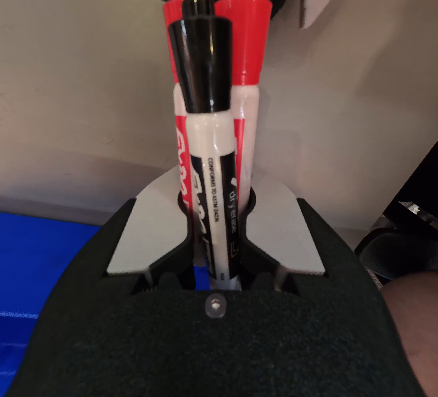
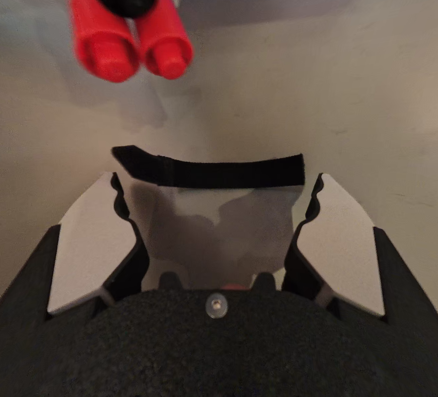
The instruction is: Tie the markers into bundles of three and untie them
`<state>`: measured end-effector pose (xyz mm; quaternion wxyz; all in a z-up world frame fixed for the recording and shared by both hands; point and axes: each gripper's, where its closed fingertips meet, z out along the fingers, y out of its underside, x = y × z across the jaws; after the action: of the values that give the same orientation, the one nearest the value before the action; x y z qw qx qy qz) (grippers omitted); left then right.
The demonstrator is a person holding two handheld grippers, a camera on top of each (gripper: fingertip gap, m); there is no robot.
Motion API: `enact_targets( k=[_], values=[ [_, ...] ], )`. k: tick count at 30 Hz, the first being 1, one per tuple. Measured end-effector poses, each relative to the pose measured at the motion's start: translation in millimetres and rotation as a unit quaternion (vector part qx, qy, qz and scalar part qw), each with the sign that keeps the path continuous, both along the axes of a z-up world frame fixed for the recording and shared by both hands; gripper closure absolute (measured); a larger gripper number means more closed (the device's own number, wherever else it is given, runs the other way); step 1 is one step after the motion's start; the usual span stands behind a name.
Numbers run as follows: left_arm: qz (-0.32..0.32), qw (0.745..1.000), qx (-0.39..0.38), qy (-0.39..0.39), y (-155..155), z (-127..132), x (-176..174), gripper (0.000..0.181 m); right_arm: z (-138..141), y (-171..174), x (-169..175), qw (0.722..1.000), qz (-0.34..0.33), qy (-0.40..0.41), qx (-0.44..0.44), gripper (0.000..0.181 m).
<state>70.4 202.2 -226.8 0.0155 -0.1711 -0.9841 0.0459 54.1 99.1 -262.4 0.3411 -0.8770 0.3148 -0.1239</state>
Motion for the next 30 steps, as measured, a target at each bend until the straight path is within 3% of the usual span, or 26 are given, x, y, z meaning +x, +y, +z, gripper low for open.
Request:
enact_targets(
  k=[5, 7, 11, 23, 30],
  values=[
    [-0.002, 1.0, 0.003, 0.006, 2, 0, -4, 0.138, -7, 2, 9, 0.999, -0.016, 0.029, 0.021, 0.056],
    [-0.002, 1.0, 0.005, 0.006, 3, 0, -3, 0.138, -1, 2, 9, 0.998, -0.013, 0.032, 0.047, 0.081],
    [-0.004, 1.0, 0.006, 0.007, 1, -4, -3, 0.138, 4, 6, 6, 0.995, -0.003, 0.049, 0.089, 0.096],
    [0.01, 1.0, 0.027, -0.005, 5, -11, 6, 0.138, 24, 20, -6, 0.987, 0.041, 0.049, 0.146, 0.119],
    [0.01, 0.999, 0.033, -0.001, 6, -12, 4, 0.138, 37, 22, -10, 0.976, 0.047, 0.051, 0.207, 0.122]
  ],
)
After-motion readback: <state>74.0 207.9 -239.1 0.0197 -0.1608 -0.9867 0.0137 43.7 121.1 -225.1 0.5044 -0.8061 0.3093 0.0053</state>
